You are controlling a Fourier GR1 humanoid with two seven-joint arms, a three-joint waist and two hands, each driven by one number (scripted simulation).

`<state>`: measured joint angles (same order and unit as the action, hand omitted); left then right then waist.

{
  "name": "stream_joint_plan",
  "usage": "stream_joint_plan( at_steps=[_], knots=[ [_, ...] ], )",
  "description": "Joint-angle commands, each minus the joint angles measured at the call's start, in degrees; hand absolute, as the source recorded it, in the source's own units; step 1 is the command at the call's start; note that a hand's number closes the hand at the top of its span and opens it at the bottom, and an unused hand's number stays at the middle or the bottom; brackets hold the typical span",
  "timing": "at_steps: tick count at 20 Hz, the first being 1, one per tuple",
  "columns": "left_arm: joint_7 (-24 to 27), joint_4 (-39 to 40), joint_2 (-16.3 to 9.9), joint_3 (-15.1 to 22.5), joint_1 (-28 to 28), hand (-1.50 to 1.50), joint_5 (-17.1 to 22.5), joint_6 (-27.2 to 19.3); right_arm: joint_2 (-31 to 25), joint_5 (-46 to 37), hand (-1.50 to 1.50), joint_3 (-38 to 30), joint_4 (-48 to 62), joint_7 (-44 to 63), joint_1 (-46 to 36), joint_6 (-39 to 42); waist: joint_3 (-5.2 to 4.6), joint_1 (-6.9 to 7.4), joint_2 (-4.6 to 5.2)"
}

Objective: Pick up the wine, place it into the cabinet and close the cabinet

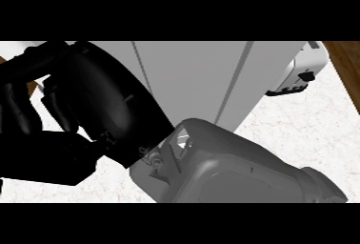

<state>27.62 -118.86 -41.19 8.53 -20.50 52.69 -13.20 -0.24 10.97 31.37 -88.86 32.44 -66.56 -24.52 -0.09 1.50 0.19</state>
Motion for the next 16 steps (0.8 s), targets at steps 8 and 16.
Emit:
stream_joint_plan(
  at_steps=[8, 16],
  knots=[
    [-1.36, 2.34, 2.04, -2.88, 0.21, -1.5, -1.61, 3.81, -1.16, 2.26, 1.5, -12.74, 21.87, -13.59, -2.45, 11.35, 0.05, -0.22, 0.0],
    [-5.53, 1.98, 2.8, -2.43, 4.12, -1.5, -2.57, 0.82, -2.71, 1.15, 1.5, -14.03, 29.72, -19.97, -3.14, 14.17, 0.06, -0.39, 0.26]
  ],
)
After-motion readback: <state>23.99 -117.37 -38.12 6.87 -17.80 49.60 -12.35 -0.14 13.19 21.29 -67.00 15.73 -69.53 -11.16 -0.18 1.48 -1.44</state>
